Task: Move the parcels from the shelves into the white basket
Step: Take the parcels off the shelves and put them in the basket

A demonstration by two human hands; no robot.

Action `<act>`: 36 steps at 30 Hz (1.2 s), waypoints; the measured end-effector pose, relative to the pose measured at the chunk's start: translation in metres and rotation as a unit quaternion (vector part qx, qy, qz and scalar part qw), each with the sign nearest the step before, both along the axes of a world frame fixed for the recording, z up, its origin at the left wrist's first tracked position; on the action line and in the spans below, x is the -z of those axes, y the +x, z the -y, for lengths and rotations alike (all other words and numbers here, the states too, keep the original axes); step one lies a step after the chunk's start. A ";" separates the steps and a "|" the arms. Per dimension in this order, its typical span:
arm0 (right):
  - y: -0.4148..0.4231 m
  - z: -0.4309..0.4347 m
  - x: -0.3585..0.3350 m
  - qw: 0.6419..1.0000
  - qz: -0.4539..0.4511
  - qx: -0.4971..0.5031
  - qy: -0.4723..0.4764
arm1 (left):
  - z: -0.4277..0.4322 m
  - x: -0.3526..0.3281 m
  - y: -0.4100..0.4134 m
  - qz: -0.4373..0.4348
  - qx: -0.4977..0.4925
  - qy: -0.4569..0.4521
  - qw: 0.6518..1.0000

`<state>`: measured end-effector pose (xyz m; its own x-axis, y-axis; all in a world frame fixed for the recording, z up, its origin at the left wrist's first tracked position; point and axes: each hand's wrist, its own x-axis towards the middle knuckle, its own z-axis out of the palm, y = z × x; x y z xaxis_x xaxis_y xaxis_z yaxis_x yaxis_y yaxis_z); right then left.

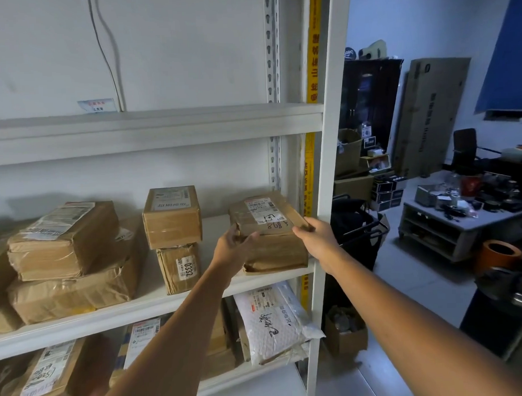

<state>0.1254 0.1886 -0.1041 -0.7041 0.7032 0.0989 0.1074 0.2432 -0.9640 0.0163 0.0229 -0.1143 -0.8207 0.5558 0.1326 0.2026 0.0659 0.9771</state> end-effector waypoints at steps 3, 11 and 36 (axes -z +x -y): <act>-0.003 -0.007 -0.004 0.999 0.036 -0.012 0.039 | 0.001 -0.001 -0.003 -0.017 0.030 -0.041 0.999; 0.018 0.001 -0.028 0.907 0.172 -0.048 0.382 | 0.055 -0.012 0.009 -0.142 0.000 -0.279 0.950; -0.144 0.153 -0.059 0.989 -0.013 -0.146 -0.021 | 0.169 -0.055 -0.087 -0.235 -0.119 -0.241 0.934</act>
